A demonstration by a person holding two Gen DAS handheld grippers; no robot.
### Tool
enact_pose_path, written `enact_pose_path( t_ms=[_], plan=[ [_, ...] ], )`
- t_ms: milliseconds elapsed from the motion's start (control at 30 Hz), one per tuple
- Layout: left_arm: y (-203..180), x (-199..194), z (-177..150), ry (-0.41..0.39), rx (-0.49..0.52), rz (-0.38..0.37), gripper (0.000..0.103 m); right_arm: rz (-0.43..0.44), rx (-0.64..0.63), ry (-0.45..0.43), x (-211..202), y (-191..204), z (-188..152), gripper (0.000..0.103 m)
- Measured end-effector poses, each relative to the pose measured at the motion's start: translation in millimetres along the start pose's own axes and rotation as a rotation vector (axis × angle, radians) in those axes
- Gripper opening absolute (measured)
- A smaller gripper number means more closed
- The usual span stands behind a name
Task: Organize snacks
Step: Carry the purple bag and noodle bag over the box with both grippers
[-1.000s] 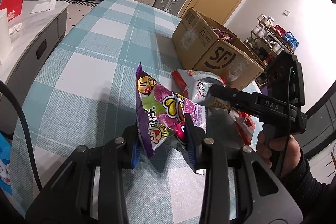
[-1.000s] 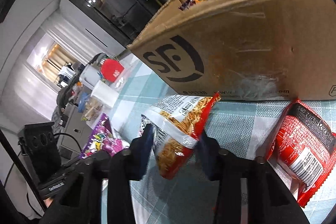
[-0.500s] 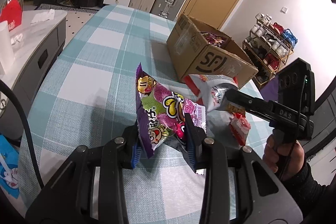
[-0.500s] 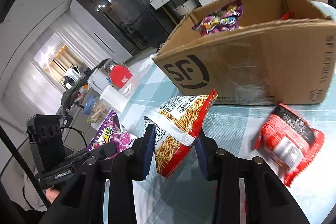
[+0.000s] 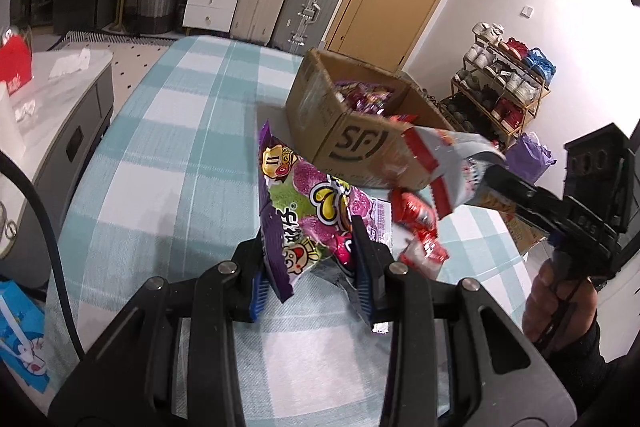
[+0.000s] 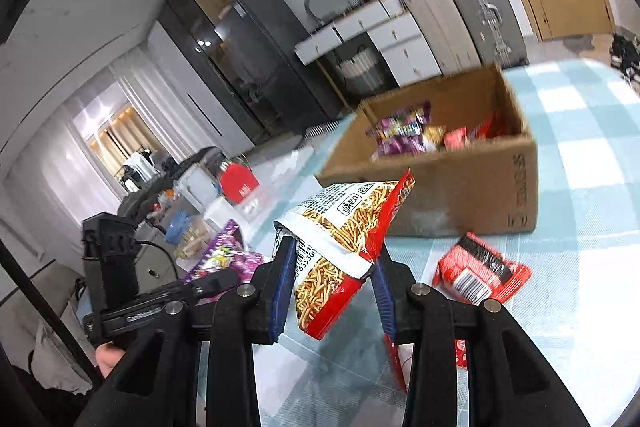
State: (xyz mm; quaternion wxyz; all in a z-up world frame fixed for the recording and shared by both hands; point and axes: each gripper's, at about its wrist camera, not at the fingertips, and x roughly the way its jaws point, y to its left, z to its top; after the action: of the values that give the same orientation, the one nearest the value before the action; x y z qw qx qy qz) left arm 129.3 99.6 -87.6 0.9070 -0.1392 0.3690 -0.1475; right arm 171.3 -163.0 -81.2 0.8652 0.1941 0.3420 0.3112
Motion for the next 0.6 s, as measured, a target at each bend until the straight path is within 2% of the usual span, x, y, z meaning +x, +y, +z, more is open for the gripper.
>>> enact_pose_path(
  t_ms=[200,467,600],
  plan=[
    [-33.0,-6.3,32.0,-0.036,0.078,-0.014,0.032,-0.009,-0.055,-0.071,-43.8,17.4,24.6,0.036],
    [-71.0,-28.4,93.7,-0.104,0.158,-0.061,0.032,0.013,-0.114,-0.167,-100.2,37.3,86.9,0.036],
    [-84.8,-34.5,129.2,-0.117,0.172,-0.078,0.032,-0.003,-0.141,-0.183,-112.9,47.6,118.0,0.036]
  ],
)
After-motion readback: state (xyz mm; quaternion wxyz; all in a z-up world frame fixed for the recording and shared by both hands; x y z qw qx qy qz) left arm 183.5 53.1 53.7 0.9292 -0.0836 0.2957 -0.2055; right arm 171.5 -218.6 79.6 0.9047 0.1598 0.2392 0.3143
